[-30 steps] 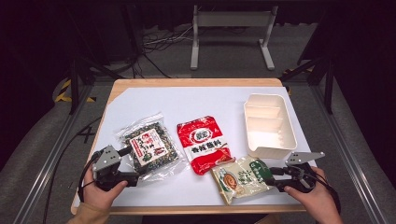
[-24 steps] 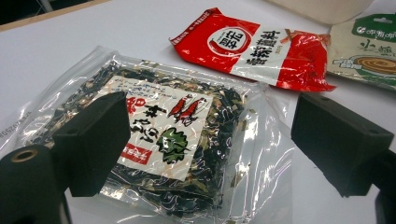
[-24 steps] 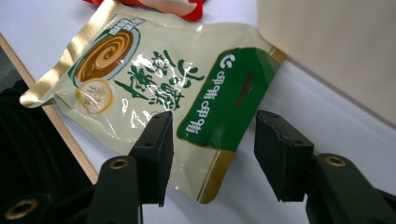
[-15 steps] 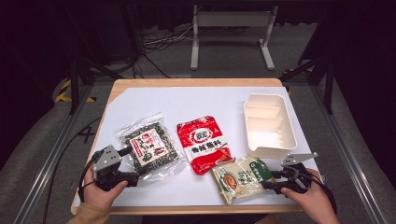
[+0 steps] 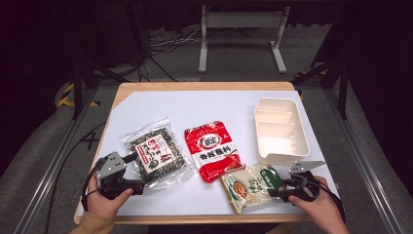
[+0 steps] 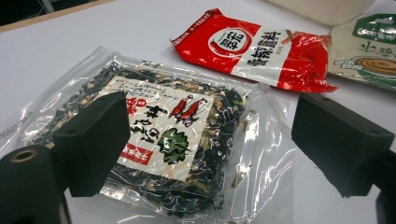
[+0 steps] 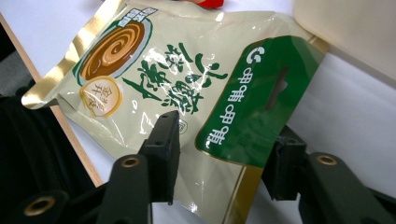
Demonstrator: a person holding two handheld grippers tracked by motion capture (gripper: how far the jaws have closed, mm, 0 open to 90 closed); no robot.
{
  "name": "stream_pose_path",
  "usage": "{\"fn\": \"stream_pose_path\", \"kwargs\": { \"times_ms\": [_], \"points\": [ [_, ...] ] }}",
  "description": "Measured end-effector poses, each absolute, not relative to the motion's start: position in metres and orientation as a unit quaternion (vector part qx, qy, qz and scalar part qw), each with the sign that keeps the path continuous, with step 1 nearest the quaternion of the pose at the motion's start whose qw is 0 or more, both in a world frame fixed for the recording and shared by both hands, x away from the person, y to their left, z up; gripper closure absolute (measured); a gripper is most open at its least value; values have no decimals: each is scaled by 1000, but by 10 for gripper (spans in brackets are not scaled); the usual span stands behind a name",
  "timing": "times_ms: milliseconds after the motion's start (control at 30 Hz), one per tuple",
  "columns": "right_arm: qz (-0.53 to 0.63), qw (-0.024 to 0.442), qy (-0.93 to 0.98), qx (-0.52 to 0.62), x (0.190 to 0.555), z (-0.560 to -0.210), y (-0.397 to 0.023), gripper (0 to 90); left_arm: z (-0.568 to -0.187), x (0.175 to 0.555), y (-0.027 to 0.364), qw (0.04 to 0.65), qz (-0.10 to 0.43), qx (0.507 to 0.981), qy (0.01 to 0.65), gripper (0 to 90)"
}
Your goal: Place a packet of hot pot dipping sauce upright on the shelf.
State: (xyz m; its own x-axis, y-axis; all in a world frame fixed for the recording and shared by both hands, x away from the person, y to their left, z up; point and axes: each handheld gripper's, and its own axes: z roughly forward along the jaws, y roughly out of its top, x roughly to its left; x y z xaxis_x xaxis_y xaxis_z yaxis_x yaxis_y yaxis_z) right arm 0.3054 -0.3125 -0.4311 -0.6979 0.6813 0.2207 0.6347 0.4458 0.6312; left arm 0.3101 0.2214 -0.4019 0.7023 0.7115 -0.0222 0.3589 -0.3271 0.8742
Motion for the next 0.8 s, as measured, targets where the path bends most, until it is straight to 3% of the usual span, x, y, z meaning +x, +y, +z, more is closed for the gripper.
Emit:
{"fn": "stream_pose_path", "kwargs": {
  "times_ms": [133,400,433,600,800],
  "points": [
    [361,28,850,384,304,-428,-312,624,-402,310,221,471,187,793,338,122],
    [369,-10,851,373,305,-431,-307,691,-402,311,221,471,186,794,338,122],
    [363,-9,855,370,305,-431,-306,751,-402,311,221,471,186,794,338,122],
    [349,-9,861,369,306,-433,-302,856,-402,311,221,470,186,794,338,122],
    [346,-7,860,374,306,-430,-300,892,-402,310,222,471,188,793,339,122]
  ]
}}
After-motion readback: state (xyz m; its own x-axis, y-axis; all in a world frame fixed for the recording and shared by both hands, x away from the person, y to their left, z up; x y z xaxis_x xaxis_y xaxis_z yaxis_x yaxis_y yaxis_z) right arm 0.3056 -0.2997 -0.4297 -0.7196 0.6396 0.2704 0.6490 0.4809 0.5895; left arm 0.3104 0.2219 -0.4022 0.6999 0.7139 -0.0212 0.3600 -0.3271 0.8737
